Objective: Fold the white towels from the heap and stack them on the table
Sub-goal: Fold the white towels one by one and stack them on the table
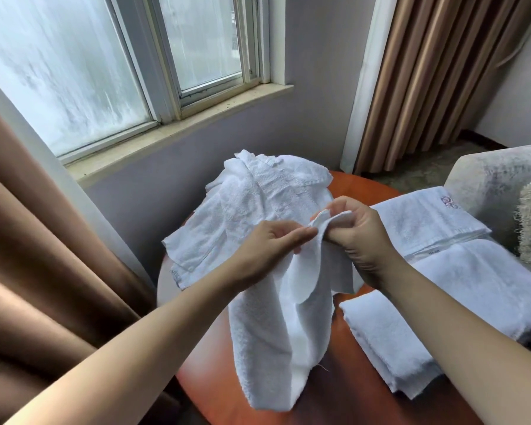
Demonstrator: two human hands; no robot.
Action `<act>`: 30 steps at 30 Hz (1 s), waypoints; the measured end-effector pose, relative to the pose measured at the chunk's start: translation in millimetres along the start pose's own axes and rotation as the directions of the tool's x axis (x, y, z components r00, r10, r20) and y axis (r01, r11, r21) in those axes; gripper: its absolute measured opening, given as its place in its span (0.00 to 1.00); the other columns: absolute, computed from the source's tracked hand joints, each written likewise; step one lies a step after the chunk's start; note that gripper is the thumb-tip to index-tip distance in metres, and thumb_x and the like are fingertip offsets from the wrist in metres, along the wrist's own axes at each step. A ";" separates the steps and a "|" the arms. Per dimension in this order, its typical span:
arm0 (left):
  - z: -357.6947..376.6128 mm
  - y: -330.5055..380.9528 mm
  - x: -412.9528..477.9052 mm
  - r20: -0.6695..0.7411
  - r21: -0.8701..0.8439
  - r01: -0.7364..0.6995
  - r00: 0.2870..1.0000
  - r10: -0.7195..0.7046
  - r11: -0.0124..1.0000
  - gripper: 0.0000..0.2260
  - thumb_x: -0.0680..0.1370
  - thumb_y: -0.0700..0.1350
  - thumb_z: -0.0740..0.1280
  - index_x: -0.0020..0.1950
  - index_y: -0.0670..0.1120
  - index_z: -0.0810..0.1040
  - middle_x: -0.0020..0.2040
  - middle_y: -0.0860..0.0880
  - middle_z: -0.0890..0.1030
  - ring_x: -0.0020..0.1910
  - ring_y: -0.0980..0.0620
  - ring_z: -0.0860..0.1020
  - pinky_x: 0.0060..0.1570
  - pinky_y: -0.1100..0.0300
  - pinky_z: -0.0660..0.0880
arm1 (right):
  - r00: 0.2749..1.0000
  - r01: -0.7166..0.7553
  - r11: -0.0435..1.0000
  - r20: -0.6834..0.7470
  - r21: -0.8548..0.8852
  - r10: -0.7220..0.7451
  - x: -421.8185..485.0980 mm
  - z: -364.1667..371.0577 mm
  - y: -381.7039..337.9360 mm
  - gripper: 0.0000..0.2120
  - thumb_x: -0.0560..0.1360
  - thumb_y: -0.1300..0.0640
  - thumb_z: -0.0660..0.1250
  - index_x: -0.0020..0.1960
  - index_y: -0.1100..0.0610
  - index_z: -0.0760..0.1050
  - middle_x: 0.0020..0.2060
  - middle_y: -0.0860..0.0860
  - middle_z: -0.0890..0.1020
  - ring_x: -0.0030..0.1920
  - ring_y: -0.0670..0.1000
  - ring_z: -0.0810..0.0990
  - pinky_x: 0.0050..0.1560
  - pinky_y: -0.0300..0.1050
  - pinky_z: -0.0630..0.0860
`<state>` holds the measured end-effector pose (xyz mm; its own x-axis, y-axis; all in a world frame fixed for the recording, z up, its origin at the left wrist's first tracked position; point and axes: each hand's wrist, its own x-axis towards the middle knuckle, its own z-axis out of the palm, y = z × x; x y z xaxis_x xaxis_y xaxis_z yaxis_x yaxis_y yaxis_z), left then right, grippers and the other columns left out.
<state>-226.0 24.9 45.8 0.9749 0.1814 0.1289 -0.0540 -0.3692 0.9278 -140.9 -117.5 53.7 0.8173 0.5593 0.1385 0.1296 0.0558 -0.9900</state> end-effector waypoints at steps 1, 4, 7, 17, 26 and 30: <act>0.6 -0.5 1.2 -0.011 0.018 0.005 1.000 -0.004 1.000 0.22 0.73 0.59 0.69 0.30 0.44 0.72 0.29 0.54 0.70 0.30 0.58 0.66 0.31 0.64 0.62 | 1.000 0.023 0.999 0.015 -0.024 -0.023 0.2 0.5 0.4 0.08 0.71 0.75 0.67 0.45 0.65 0.77 0.34 0.52 0.80 0.34 0.43 0.79 0.38 0.38 0.77; 4.7 0.8 2.1 -0.060 0.117 0.012 0.998 -0.005 0.993 0.32 0.67 0.67 0.63 0.35 0.34 0.72 0.30 0.46 0.70 0.30 0.54 0.66 0.32 0.58 0.61 | 0.987 0.130 0.964 0.124 -0.230 -0.104 1.8 5.3 -0.8 0.12 0.76 0.73 0.63 0.49 0.59 0.80 0.42 0.43 0.82 0.43 0.35 0.80 0.46 0.28 0.74; 9.0 -0.2 2.1 -0.100 0.229 -0.024 0.994 0.048 0.973 0.26 0.70 0.59 0.57 0.34 0.35 0.75 0.29 0.45 0.76 0.28 0.52 0.71 0.33 0.55 0.68 | 0.960 0.230 0.858 0.250 -0.459 -0.123 6.6 4.9 1.8 0.15 0.80 0.65 0.57 0.62 0.55 0.76 0.49 0.42 0.79 0.51 0.35 0.76 0.53 0.25 0.69; -1.7 -6.5 -2.9 0.047 -0.194 0.021 0.999 -0.012 0.981 0.15 0.84 0.42 0.55 0.48 0.39 0.79 0.44 0.51 0.81 0.45 0.57 0.77 0.49 0.65 0.73 | 0.988 0.072 0.994 0.140 -0.080 -0.061 12.7 -9.8 -11.7 0.03 0.72 0.63 0.69 0.44 0.59 0.81 0.50 0.46 0.82 0.46 0.38 0.82 0.46 0.31 0.77; -8.3 -6.9 -3.6 0.089 -0.164 0.039 0.996 -0.024 0.986 0.14 0.80 0.50 0.59 0.43 0.41 0.75 0.39 0.48 0.76 0.40 0.56 0.73 0.44 0.58 0.70 | 0.923 -0.006 0.970 0.372 -0.245 0.099 20.2 -31.0 -28.6 0.04 0.73 0.65 0.69 0.42 0.61 0.82 0.52 0.48 0.84 0.52 0.42 0.82 0.50 0.34 0.76; -5.6 1.5 -2.5 0.182 -0.107 -0.001 0.983 0.020 0.994 0.12 0.81 0.45 0.58 0.42 0.45 0.78 0.38 0.56 0.79 0.39 0.59 0.75 0.43 0.65 0.71 | 0.904 0.056 0.945 0.419 -0.322 0.089 17.1 -25.3 -29.9 0.03 0.70 0.59 0.73 0.39 0.57 0.84 0.48 0.64 0.81 0.45 0.50 0.79 0.49 0.43 0.74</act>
<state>-229.8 29.0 48.8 0.9966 0.0047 0.0819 -0.0776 -0.2694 0.9599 -116.7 -130.6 86.4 0.5149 0.8569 0.0256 0.3492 -0.1824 -0.9191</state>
